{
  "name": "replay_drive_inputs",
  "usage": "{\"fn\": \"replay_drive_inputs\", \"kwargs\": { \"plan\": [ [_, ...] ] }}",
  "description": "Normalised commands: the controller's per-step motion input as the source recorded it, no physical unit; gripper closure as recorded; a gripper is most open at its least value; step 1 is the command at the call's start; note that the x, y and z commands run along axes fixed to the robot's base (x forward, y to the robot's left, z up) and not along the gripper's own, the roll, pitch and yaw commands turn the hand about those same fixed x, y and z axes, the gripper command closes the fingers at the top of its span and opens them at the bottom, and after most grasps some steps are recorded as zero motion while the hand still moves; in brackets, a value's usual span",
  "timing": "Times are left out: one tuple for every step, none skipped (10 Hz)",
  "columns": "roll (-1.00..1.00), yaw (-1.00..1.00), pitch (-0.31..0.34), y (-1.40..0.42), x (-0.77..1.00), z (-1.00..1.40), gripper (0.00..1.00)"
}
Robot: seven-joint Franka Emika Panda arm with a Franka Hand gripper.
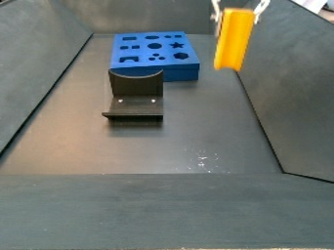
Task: Pick up the arch object. Move up. Place the arch object on the fixture. Regrasp the arch object. Rotate the arch object. Move to above the board. Insert the arch object.
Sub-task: Move to above the board.
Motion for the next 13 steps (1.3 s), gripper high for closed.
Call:
{"fn": "replay_drive_inputs", "kwargs": {
  "plan": [
    [0.13, 0.03, 0.006, -0.05, -0.05, 1.00, 1.00],
    [0.11, 0.03, 0.018, -0.04, -0.05, 1.00, 1.00],
    [0.10, 0.03, 0.033, -0.04, -0.04, 1.00, 1.00],
    [0.09, 0.03, 0.046, -0.04, -0.03, 1.00, 1.00],
    [0.07, 0.03, 0.057, -0.03, -0.02, 1.00, 1.00],
    [0.05, 0.02, 0.070, -0.03, -0.01, 1.00, 1.00],
    [0.04, 0.02, 0.073, -0.03, 0.00, 0.90, 1.00],
    [0.02, 0.02, 0.081, -0.02, 0.00, 0.77, 1.00],
    [0.00, 0.02, 0.087, -0.02, 0.01, 0.61, 1.00],
    [-0.02, 0.01, 0.088, -0.01, 0.01, 0.48, 1.00],
    [-0.04, 0.01, 0.091, -0.01, 0.01, 0.33, 1.00],
    [-0.05, 0.00, 0.095, -0.01, 0.01, 0.22, 1.00],
    [-0.67, 0.08, 0.474, -1.00, 0.39, 0.15, 1.00]
  ]
}}
